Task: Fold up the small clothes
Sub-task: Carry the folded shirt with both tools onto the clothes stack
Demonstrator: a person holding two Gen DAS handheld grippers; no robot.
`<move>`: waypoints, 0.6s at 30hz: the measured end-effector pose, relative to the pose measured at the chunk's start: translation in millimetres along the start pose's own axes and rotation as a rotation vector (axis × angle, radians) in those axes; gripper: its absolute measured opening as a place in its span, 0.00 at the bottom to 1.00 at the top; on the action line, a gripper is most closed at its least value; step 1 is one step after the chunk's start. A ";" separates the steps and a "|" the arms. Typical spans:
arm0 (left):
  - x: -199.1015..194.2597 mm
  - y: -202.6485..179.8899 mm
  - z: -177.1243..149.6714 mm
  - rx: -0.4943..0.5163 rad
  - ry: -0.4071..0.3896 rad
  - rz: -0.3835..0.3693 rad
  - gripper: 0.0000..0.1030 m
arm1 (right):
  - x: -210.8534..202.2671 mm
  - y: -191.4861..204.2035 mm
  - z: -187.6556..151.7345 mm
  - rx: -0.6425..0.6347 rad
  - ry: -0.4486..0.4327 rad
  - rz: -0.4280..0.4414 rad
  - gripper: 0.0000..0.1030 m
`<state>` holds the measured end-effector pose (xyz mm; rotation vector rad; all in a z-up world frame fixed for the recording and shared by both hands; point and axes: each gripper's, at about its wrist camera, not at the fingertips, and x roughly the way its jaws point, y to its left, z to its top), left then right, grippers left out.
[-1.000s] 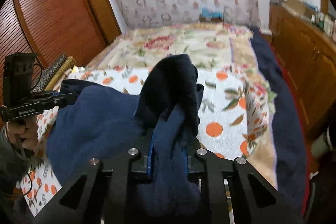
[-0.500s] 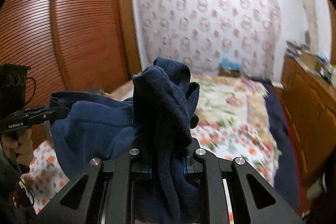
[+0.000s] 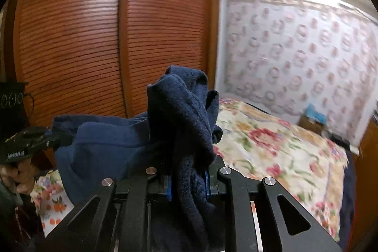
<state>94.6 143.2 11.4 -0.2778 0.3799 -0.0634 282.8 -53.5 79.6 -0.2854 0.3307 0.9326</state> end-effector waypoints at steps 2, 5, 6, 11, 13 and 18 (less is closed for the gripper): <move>2.0 20.1 -6.5 -0.039 -0.002 0.036 0.09 | 31.8 1.1 17.8 -0.041 0.019 0.015 0.18; 2.4 53.6 -22.3 -0.106 -0.009 0.093 0.09 | 78.1 9.3 41.0 -0.099 0.053 0.043 0.18; 2.7 59.5 -26.9 -0.124 -0.011 0.103 0.09 | 95.6 14.1 46.9 -0.122 0.068 0.049 0.18; 18.8 87.8 -54.6 -0.189 0.041 0.166 0.09 | 176.5 26.1 56.2 -0.175 0.153 0.097 0.18; 16.9 93.4 -62.2 -0.182 0.059 0.188 0.09 | 199.2 32.0 52.3 -0.195 0.185 0.117 0.20; 17.1 95.9 -64.9 -0.160 0.090 0.211 0.12 | 234.2 18.5 53.6 -0.134 0.246 0.092 0.42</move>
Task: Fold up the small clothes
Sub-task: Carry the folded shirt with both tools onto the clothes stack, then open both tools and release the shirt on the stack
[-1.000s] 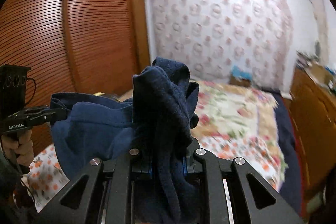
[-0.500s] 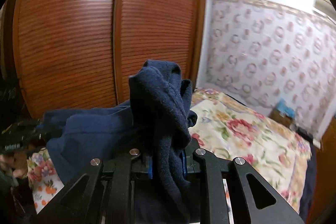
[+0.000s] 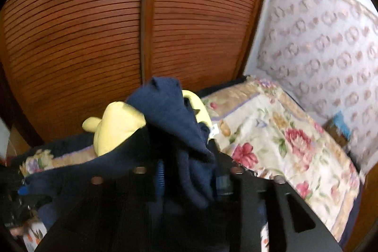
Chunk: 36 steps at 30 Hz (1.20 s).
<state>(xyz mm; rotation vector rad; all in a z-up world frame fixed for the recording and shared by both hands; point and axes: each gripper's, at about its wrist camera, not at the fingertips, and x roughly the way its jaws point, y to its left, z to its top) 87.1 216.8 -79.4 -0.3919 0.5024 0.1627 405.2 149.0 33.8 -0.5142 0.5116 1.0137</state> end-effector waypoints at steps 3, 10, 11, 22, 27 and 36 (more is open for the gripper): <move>-11.2 1.4 3.5 0.013 -0.028 0.013 0.33 | -7.7 -17.1 4.1 0.043 -0.036 -0.030 0.54; -15.9 -13.6 22.2 0.084 -0.099 -0.003 0.84 | -39.1 -29.8 -38.6 0.145 -0.067 0.096 0.54; -9.6 -18.6 23.7 0.107 -0.078 0.006 0.84 | -31.7 -32.5 -42.3 0.157 -0.053 0.105 0.54; 33.4 -35.6 5.7 0.215 0.072 0.070 0.84 | 14.4 -57.1 -75.4 0.306 -0.016 0.091 0.54; 23.3 -41.0 5.9 0.229 0.057 0.083 0.84 | -5.1 -41.3 -81.8 0.306 -0.049 0.036 0.54; -9.4 -73.9 5.8 0.299 -0.013 0.063 0.84 | -109.2 9.5 -112.9 0.269 -0.145 -0.051 0.54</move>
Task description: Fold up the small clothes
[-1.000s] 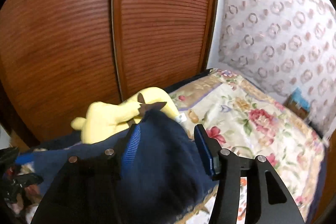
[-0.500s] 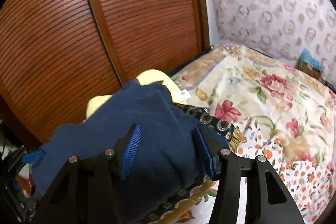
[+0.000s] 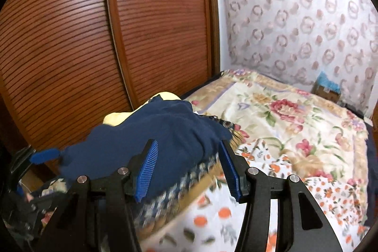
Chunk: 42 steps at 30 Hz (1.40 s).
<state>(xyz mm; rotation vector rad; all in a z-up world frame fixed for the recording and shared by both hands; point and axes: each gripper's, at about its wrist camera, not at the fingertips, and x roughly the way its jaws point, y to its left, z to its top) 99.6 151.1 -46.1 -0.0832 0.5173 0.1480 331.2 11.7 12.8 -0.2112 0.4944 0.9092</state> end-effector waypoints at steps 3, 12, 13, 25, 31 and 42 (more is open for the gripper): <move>-12.1 -14.8 2.6 0.019 -0.017 -0.032 0.88 | -35.2 8.2 -18.6 0.011 -0.019 -0.022 0.54; -44.8 -57.9 1.7 0.060 -0.061 -0.110 1.00 | -135.8 29.1 -75.3 0.055 -0.064 -0.124 0.71; -48.1 -62.4 1.1 0.062 -0.063 -0.120 1.00 | -145.4 31.8 -81.0 0.066 -0.068 -0.138 0.75; -74.3 -123.3 -1.3 0.096 -0.060 -0.166 1.00 | -255.6 54.0 -135.7 0.180 -0.121 -0.340 0.76; -92.5 -148.5 10.0 0.106 -0.099 -0.172 1.00 | -312.0 77.4 -149.7 0.206 -0.179 -0.415 0.76; -114.2 -168.2 18.3 0.109 -0.130 -0.171 1.00 | -338.2 122.6 -167.1 0.216 -0.241 -0.533 0.76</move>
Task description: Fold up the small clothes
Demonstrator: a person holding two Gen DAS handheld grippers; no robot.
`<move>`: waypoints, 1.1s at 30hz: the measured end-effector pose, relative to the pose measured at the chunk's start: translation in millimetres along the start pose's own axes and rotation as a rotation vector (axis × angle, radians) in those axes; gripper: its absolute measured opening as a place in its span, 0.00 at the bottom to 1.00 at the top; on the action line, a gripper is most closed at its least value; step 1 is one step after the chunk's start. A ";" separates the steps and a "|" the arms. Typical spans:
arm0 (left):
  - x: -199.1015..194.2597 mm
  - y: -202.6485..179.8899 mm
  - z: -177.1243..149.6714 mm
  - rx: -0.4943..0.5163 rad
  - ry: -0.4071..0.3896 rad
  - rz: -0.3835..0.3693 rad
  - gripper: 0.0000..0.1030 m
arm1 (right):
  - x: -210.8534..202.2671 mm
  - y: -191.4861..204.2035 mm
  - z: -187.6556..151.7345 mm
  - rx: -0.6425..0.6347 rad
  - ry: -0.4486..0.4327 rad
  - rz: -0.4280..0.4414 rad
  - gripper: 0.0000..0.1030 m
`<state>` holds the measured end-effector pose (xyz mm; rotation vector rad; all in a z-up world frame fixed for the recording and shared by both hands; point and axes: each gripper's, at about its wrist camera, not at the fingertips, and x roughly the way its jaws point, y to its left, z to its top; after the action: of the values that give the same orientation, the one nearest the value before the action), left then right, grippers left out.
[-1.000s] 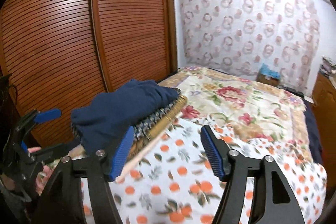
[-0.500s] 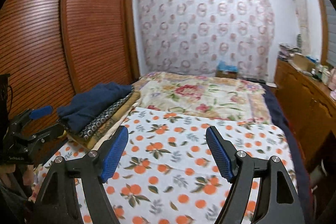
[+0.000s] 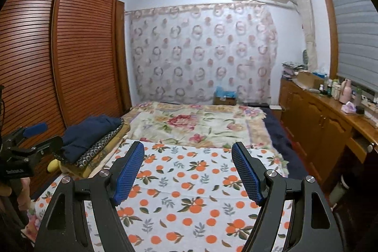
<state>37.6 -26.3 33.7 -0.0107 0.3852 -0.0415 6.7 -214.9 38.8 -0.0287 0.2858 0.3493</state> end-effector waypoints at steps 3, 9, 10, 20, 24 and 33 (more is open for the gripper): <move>-1.0 -2.4 0.4 0.006 -0.002 0.004 1.00 | 1.8 4.5 -3.4 0.011 -0.001 -0.005 0.76; -3.1 -3.1 0.7 0.003 -0.007 0.005 1.00 | 1.6 5.3 -6.1 0.014 0.000 -0.008 0.76; -3.0 -3.1 0.5 0.003 -0.006 0.005 1.00 | 1.4 5.8 -5.4 0.014 -0.001 -0.008 0.76; -4.5 -2.3 1.7 0.001 -0.009 0.005 1.00 | 11.3 -1.5 0.2 0.015 -0.002 -0.010 0.76; -3.7 -1.8 1.3 0.003 -0.007 0.005 1.00 | 13.7 -4.7 2.0 0.013 -0.003 -0.009 0.76; -4.8 -2.3 1.6 0.001 -0.007 0.005 1.00 | 14.1 -7.1 3.5 0.013 -0.004 -0.010 0.76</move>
<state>33.6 -28.4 37.0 -0.0084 0.3784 -0.0365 22.7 -216.6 38.0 -0.0169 0.2843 0.3373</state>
